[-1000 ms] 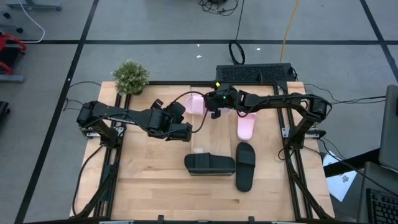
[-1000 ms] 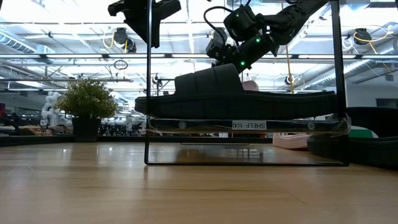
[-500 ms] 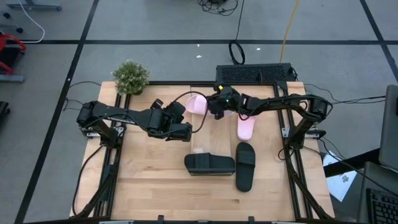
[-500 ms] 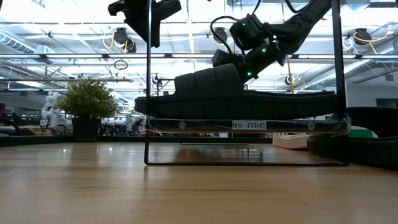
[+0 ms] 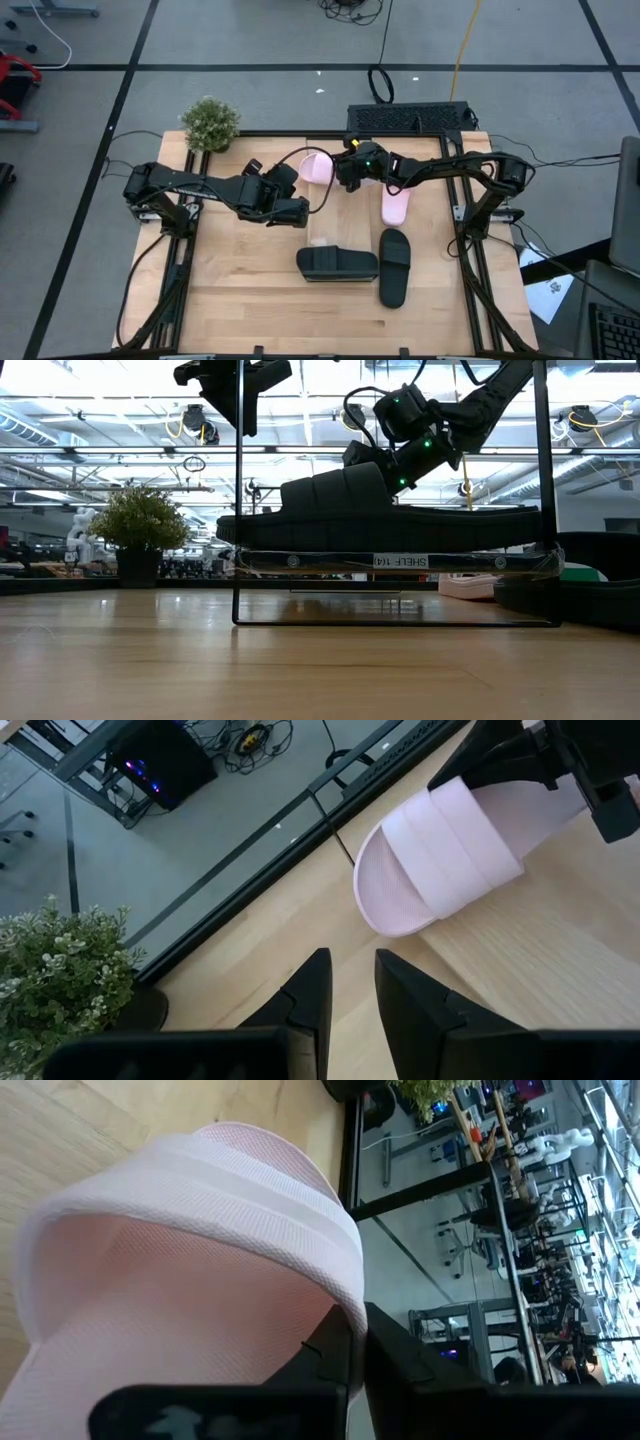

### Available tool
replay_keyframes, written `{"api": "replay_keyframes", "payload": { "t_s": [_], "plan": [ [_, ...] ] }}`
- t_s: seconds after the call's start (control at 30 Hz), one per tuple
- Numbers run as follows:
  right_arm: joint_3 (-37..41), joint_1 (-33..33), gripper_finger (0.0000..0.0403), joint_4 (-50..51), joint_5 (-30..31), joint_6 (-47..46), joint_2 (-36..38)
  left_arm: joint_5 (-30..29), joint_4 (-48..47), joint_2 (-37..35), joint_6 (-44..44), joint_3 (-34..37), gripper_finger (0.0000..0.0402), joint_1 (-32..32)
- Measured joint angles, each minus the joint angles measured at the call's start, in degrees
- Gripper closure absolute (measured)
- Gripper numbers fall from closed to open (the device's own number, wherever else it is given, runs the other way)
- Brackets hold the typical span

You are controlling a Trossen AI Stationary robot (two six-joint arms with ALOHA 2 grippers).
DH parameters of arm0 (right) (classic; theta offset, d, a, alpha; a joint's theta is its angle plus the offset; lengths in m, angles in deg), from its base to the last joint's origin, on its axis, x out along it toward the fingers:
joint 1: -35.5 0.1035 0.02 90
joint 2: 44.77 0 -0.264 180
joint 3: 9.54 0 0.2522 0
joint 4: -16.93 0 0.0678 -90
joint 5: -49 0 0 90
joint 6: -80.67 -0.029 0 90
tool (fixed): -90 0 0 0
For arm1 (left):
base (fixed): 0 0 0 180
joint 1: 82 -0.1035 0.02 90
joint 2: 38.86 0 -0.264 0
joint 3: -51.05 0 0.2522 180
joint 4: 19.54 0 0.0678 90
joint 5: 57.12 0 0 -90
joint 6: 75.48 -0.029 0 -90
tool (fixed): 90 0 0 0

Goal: Pick and place slides into the shelf
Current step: Put the bottom pink slipper on the shelf

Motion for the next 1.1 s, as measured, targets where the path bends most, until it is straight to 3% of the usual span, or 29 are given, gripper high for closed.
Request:
{"api": "replay_keyframes", "payload": {
  "t_s": [1.1],
  "plan": [
    [0.0,-0.8,0.0387,1.8,1.5,6.1,-0.1,-0.4,0.0,0.0,-0.3,0.0,0.0325,0.0]
  ]
}}
